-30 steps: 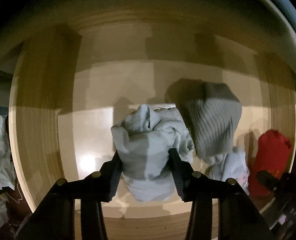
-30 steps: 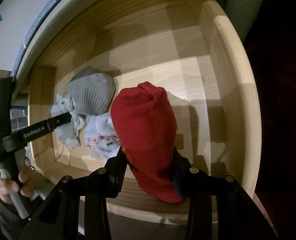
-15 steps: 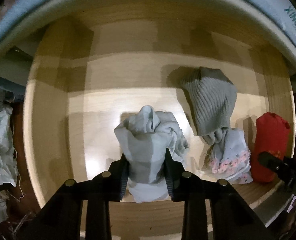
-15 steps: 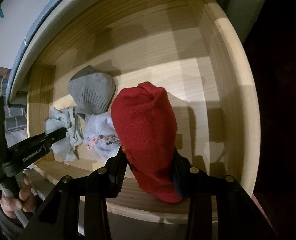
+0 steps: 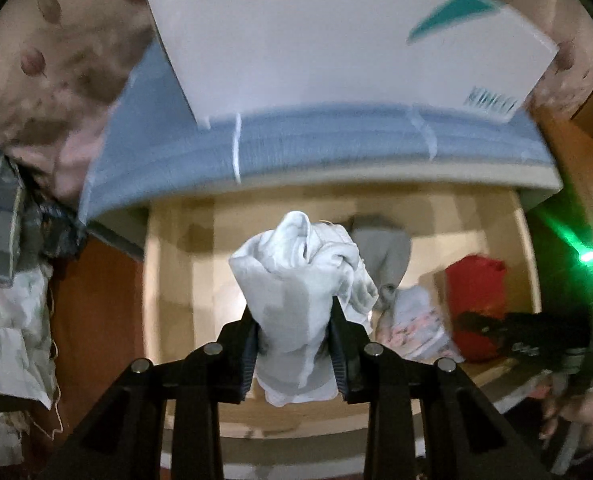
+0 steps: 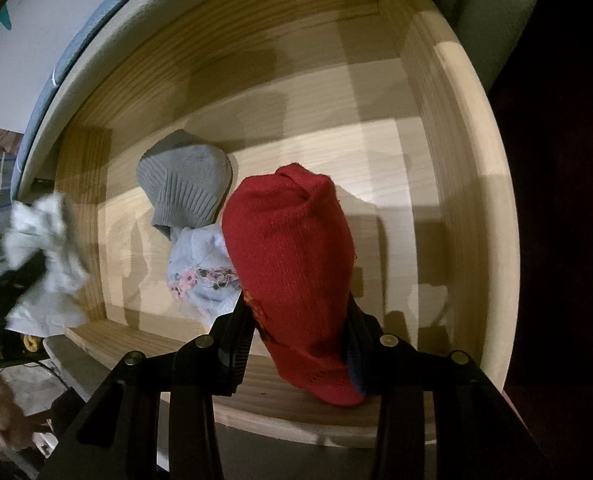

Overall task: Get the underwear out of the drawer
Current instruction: 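Lift the white underwear with the left tool and carry it to the white box, then lower the white underwear into the white box and open the left tool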

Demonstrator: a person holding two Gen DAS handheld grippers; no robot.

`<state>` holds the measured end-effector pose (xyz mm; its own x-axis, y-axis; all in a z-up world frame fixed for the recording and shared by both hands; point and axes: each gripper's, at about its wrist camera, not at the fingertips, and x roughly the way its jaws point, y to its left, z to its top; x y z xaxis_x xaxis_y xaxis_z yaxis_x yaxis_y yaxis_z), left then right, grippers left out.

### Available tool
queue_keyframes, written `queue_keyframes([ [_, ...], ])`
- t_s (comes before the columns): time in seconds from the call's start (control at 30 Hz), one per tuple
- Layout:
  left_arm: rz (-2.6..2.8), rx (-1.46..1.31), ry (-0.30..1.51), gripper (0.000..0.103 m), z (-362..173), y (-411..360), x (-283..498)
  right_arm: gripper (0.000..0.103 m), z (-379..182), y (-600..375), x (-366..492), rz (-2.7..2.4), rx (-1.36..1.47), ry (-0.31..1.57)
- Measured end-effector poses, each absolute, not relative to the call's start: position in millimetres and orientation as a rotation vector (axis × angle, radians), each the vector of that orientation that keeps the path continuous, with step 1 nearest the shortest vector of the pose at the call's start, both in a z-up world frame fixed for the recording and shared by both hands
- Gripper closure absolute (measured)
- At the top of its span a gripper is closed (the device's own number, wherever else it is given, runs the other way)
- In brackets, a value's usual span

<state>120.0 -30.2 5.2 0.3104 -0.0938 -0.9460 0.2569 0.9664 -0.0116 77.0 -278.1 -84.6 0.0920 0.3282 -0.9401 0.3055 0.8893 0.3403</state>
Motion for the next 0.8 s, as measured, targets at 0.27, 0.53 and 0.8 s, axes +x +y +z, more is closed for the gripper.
queue_keyframes([
  [0.27, -0.262, 0.097, 1.034, 0.072, 99.7, -23.2, 130.6, 0.066, -83.9, -278.3, 76.1, 0.019, 0.524, 1.5],
  [0.53, -0.256, 0.087, 0.844, 0.072, 169.2, -24.8, 166.0, 0.066, -83.5, -278.5, 76.4, 0.019, 0.527, 1.499],
  [0.8, -0.262, 0.119, 0.77, 0.072, 180.7, -39.6, 213.3, 0.066, -82.7, -279.4, 74.9, 0.021, 0.523, 1.5],
])
